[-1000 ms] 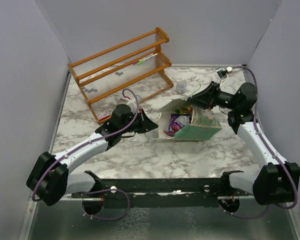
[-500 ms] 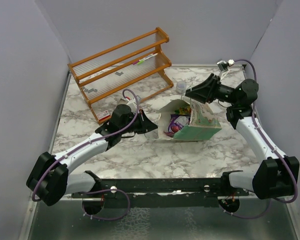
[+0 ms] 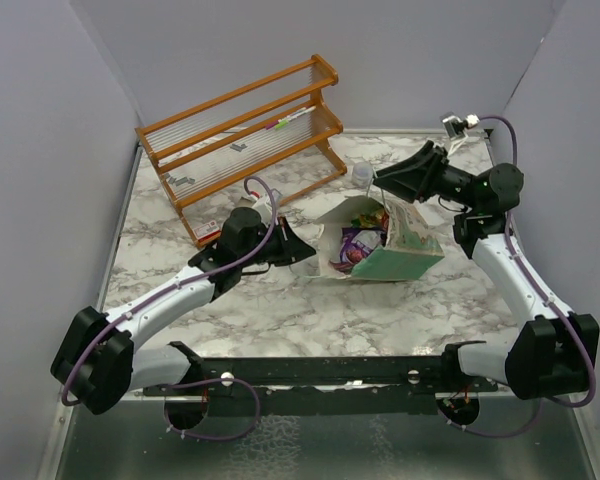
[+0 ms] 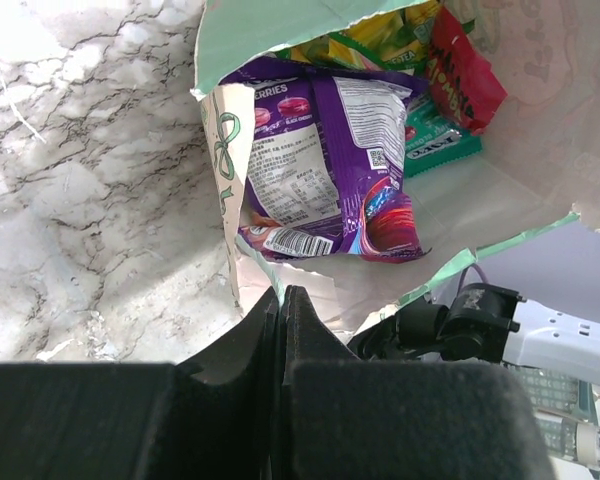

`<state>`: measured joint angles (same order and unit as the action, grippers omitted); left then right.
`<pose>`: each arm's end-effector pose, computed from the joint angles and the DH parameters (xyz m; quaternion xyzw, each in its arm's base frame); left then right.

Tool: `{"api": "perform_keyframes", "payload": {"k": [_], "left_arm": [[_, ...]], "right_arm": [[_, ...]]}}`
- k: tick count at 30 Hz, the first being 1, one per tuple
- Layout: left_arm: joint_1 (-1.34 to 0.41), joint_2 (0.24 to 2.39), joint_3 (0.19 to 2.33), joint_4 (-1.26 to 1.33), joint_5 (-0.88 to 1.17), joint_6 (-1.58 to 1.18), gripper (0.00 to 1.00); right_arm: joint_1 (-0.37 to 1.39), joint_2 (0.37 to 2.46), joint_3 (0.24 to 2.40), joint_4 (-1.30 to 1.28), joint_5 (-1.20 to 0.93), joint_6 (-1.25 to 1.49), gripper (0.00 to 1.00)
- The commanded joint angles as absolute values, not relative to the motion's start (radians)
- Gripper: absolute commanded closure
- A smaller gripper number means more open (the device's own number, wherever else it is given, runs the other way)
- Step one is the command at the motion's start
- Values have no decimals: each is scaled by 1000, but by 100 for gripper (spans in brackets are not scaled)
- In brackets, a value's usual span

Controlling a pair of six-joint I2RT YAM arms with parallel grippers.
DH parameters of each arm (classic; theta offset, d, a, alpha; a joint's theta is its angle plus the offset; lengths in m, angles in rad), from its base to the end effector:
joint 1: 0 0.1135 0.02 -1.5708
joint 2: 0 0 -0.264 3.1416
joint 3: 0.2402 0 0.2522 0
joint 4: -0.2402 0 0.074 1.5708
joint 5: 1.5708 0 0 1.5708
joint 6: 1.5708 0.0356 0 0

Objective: Take the snacks out of the paper bag
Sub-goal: Adjust the paper bag at the center of the board.

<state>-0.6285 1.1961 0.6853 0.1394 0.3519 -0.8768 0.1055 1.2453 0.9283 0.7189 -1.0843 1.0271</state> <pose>0.2084 -0.1666 0.2528 -0.0026 0.8187 -0.4853 0.3068 0.2656 0.0598 0.3797 -0.1753 0.6147 0.6235 0.4502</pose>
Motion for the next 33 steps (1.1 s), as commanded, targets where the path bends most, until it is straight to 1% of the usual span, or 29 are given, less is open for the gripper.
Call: {"api": "perform_keyframes", "payload": {"k": [1,5,10,14,16,18,19,21,22,25,27,30,32,33], "left_arm": [[-627,1148,747,175,371,-869,100],[-627,1140,756,167,369,-864,100],[-626,1140,761,155,369,-852,100],[-627,1143,761,157,370,-851,100],[-627,1144,760,159,370,-852,100],[-626,1146,761,159,372,-850,100],[-627,1146,762,157,373,-849,100],[-627,1144,763,155,372,-848,100],[-627,1143,762,156,371,-847,100],[-627,1141,759,155,373,-845,100],[-627,1143,761,154,375,-843,100],[-627,1144,762,156,376,-842,100],[-628,1146,764,154,378,-840,100],[-627,1147,764,154,377,-839,100]], "right_arm": [[115,1240,900,718,-1121,1000,56],[117,1190,886,564,-1128,871,56],[117,1119,941,176,-1036,595,54],[117,1096,984,14,-991,464,54],[117,1098,998,-14,-1001,436,55],[117,1099,1023,-58,-995,418,53],[117,1094,1045,-109,-957,396,48],[117,1074,1079,-191,-816,367,29],[117,1059,1087,-218,-749,359,23],[117,1025,1105,-276,-625,336,12],[117,1016,1111,-301,-614,323,11],[116,1025,1121,-332,-668,309,12],[117,1034,1124,-340,-719,302,17],[117,1038,1124,-337,-745,307,22]]}}
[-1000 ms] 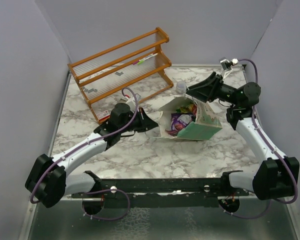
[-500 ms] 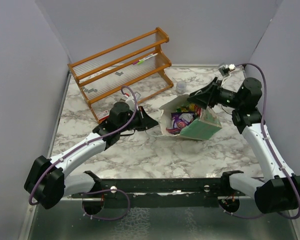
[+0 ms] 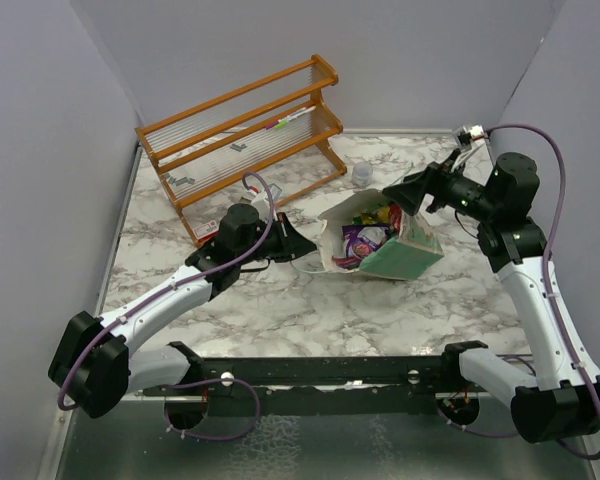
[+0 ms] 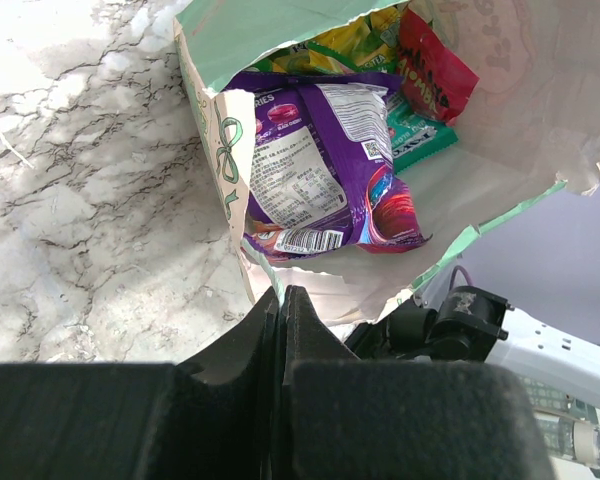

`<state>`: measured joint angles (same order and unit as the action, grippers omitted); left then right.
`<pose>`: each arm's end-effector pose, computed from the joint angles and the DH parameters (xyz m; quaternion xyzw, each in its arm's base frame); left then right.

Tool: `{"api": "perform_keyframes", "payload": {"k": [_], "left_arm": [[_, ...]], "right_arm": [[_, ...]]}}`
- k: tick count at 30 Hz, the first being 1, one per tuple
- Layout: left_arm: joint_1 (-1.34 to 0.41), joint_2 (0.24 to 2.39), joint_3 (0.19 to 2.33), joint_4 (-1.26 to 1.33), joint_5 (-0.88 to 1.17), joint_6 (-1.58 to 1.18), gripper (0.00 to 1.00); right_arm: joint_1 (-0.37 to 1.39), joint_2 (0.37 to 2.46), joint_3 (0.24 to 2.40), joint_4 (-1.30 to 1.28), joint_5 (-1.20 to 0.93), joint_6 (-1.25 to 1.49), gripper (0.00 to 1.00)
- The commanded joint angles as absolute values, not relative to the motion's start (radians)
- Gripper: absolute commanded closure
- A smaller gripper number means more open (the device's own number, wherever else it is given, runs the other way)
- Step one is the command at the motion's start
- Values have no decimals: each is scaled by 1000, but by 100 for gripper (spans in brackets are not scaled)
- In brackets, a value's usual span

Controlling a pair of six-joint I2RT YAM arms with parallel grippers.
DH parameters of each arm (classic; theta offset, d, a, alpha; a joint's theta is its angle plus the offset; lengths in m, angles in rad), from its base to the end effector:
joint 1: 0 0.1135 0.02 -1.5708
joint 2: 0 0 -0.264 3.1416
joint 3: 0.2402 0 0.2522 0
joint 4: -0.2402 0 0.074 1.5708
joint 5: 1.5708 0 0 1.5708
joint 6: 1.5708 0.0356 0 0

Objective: Take the snacks out of the paper bag
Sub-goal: Adjust the paper bag at the center of the board.

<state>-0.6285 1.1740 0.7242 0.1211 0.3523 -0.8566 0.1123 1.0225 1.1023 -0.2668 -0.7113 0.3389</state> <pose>0.2082 -0.1665 0.2698 0.0102 0.8071 -0.4924 0.3257 0.2170 0.0479 0.3994 -0.1391 0.7423 0.3951 0.5229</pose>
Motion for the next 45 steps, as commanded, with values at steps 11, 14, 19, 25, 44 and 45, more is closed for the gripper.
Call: {"api": "perform_keyframes", "payload": {"k": [11,14,19,25,44,45], "left_arm": [[-627,1145,766,151,377,-839,100],[-627,1147,766,157,378,-842,100],[-627,1146,765,157,375,-846,100],[-628,1135,758,163,376,-852,100],[-669,1184,709,338,412,-964,100],[-677,1201,719,347,415,-964,100]], "right_arm": [[117,1036,1114,-368,-860,308,59],[117,1048,1092,-283,-953,330,59],[117,1090,1043,-64,-1062,430,58],[116,1159,996,202,-1107,581,58],[115,1048,1129,-20,-609,504,98],[115,1051,1143,-31,-581,491,98]]}}
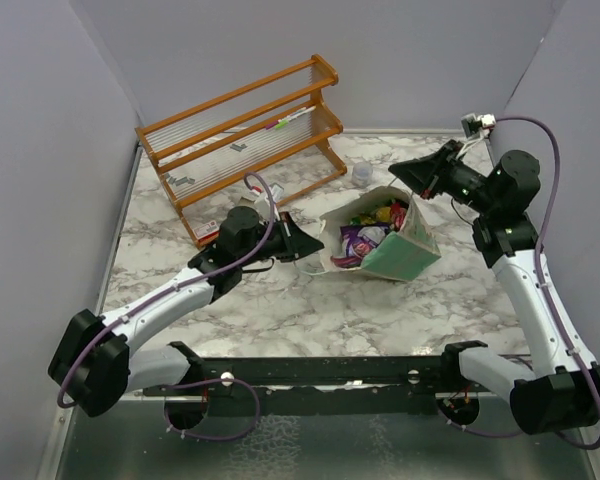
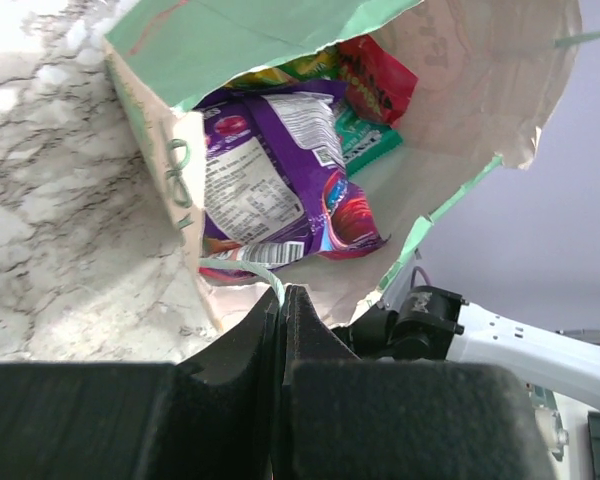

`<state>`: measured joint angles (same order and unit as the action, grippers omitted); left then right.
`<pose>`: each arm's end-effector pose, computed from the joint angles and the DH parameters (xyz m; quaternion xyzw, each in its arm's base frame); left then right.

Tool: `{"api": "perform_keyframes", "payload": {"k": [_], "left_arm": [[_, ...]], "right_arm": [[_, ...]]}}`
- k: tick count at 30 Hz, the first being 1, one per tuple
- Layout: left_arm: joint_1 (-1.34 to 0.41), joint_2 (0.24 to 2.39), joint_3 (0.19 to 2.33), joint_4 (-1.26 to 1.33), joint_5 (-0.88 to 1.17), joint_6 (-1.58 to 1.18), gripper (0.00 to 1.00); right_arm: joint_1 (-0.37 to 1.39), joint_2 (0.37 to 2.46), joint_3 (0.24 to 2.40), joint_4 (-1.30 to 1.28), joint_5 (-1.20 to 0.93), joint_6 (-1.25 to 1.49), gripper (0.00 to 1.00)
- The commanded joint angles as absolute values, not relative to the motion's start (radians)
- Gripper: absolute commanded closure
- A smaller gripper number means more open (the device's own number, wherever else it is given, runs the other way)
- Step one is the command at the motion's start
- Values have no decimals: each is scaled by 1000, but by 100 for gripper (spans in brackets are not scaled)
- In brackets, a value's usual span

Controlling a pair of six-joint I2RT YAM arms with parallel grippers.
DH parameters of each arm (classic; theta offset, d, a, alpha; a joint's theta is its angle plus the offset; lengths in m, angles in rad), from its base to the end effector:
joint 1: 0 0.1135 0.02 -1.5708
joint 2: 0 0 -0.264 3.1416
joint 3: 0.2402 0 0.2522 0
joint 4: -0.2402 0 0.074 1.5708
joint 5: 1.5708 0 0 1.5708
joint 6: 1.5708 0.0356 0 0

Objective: Take the snacks out of the paper bag
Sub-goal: Adjust the paper bag at the center of the board, then take out the snack from the paper bag.

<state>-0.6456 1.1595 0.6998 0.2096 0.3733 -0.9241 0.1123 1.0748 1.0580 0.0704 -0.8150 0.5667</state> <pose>0.2034 -0.1695 0.2740 0.0050 0.7843 -0.5297 0.3229 0.2342 0.0525 0.4068 -0.1380 0.6801 0.4790 0.5375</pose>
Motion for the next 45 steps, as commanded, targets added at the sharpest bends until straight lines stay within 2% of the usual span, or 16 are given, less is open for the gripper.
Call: {"api": "perform_keyframes", "payload": {"k": [1,7,14,19,21,25,29,35,40,42,43,45], "left_arm": [[-689,1218,730,357,415,-966,100],[-744,1340,840,423,424,-979,100],[-801,1475,1000,486,443,-995,100],[-823,1521,1038,488,447,-977,100],[-823,1522,1017,482,431,-969,100],[-823,1512,972,446,403,-935,100],[-823,1496,908,403,391,-904,97],[-830,1350,801,286,282,-817,74],[-853,1195,846,17,97,-621,45],[-857,1152,875,-69,41,-559,25],[-861,1130,890,-102,25,-523,20],[-878,1115,922,-146,2,-483,16]], "right_arm": [[115,1056,1167,-51,-555,474,98],[96,1127,1341,-171,-361,345,98],[3,1227,1504,-199,-413,268,98],[-43,1267,1580,-216,-555,265,98],[-42,1248,1530,-205,-652,301,98],[-41,1132,1274,-45,-809,412,97],[-42,1051,1096,29,-875,456,97],[-42,1032,1054,29,-917,468,97],[-42,1036,1053,58,-934,487,97],[-41,1038,1055,53,-933,485,97],[-41,1039,1055,52,-933,483,97],[-41,1040,1053,53,-936,487,97]]}}
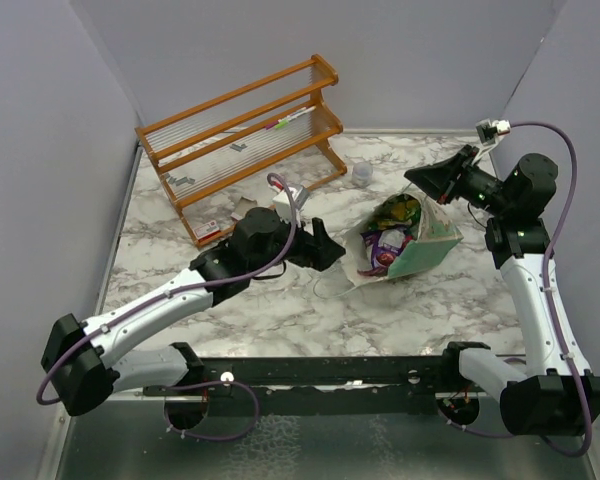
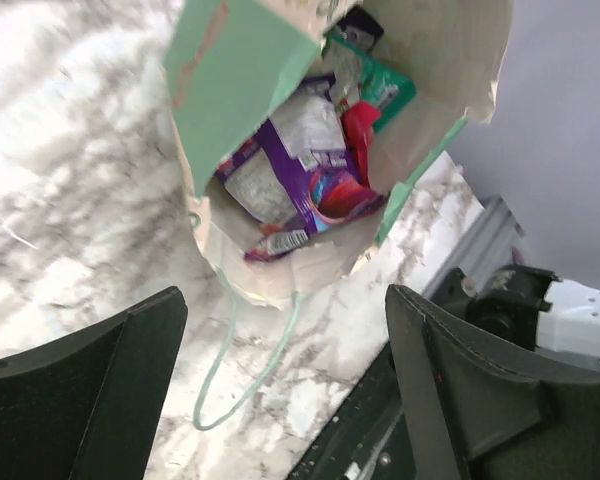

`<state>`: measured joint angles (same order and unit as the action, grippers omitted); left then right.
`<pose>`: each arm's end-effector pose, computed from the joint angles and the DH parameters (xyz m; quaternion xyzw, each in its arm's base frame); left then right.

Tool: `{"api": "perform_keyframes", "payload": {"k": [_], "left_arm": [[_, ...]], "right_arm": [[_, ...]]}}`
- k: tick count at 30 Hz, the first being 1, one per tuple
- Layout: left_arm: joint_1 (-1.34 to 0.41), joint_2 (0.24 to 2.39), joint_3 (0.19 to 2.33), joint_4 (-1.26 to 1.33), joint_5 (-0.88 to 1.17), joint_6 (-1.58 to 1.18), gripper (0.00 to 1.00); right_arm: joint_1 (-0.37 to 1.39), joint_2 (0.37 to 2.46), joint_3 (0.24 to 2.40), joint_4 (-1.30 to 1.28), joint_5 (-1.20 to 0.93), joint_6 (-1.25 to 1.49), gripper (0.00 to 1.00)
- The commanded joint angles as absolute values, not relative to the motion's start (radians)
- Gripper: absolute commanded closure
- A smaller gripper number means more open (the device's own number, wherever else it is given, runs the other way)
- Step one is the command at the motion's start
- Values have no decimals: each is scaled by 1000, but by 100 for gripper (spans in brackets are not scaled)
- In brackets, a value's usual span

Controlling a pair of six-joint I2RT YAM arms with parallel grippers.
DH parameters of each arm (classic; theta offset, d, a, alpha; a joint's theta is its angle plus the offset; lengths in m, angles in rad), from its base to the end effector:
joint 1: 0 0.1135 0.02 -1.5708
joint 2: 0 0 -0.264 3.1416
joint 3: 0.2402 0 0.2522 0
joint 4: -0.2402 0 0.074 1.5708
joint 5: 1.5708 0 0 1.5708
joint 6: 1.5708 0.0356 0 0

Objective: Take the snacks out of the paper bag
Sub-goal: Take out the snack from the paper bag.

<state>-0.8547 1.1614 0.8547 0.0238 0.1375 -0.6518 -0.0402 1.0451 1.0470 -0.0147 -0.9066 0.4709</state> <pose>0.1745 -0.2080 0.3084 0.1218 0.7896 -0.4498 0.3993 0.2292 0.0188 0.4011 -0.1360 0.6967 0.4394 0.5504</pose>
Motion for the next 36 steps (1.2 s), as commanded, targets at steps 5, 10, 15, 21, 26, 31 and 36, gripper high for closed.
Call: {"api": "perform_keyframes", "payload": {"k": [5,10,15,21,26,31,36], "left_arm": [[-1003,1204,1038,-168,-55,-418,27],[-1096,1372,1138,-120,-97,-409,36],[-1103,1505,1237,-120,-173,-425,49],[-1103,1618,1315,-103,-159,-448,50],[-1103,1726,1377,-92,-147,-469,45],[-1103,1799,1403,-82,-142,-463,42],[-1103,1823,1389,-65,-124,-471,41]], "right_arm": [[-41,1031,1059,53,-943,494,97],[-41,1022,1074,18,-919,467,97],[-41,1016,1075,24,-921,469,97],[-40,1013,1069,26,-912,468,97],[-40,1008,1074,16,-914,467,97],[-37,1002,1078,5,-899,455,97],[-35,998,1078,1,-899,455,97]]}}
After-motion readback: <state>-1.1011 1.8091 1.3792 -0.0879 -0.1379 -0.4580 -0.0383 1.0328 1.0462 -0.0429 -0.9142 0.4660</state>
